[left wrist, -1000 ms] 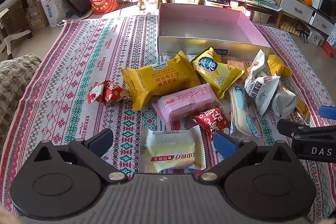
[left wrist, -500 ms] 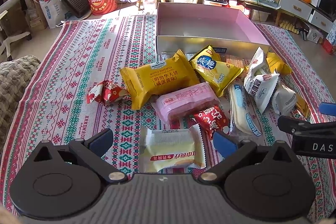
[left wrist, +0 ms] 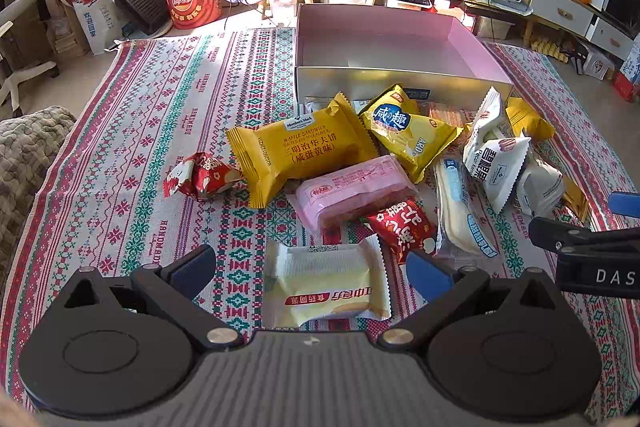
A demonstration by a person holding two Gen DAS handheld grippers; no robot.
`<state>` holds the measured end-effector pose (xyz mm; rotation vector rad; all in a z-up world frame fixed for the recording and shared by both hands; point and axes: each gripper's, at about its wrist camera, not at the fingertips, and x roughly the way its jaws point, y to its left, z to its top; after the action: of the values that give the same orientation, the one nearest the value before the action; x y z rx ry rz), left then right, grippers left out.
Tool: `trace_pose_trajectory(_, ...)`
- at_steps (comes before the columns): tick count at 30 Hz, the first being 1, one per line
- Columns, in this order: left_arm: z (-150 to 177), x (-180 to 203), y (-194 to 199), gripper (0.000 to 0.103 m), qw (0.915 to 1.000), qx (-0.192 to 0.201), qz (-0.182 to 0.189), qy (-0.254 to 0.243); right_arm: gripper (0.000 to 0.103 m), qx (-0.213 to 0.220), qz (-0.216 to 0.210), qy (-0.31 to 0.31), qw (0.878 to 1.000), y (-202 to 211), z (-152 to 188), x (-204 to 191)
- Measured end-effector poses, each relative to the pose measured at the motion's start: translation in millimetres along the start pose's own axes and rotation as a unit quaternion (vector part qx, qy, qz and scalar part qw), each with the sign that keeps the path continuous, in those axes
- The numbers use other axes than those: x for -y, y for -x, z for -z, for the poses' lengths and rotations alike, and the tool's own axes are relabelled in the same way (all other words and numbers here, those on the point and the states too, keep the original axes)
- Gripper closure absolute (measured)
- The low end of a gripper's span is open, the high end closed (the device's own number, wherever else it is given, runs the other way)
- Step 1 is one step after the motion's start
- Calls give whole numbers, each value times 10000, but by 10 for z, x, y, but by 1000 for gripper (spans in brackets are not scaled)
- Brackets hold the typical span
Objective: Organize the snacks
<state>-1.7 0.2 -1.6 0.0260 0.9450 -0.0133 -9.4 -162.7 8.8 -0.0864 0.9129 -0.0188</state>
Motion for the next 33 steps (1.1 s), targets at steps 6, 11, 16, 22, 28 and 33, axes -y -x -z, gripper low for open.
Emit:
trace_pose_trajectory(6,1,3,0,0,10000,3,-2,-3,0,0,16,-18,10000,-3,-5,8)
trace_pose_trajectory(11,3,7,-1,0,10000,4,-7,-9,0,-2,12,-34,10000,6,-10,20)
trace_pose_trajectory(16,7,13,14,0,10000,21,-5,-37,0,57,5,-60,10000,26,-24,22)
trace_pose_trajectory(22,4,-1,16,0,10000,26,1,-29,0,32,29,-77,10000,3,-20,24)
trace_pose_trajectory(28,4,-2,17,0,10000,22,2,-34,0,22,31,-72,10000,-2,-11,19)
trace_pose_trajectory(33,3,5,18,0,10000,24,-3,-36,0,19,35,-84,10000,-1,-12,21)
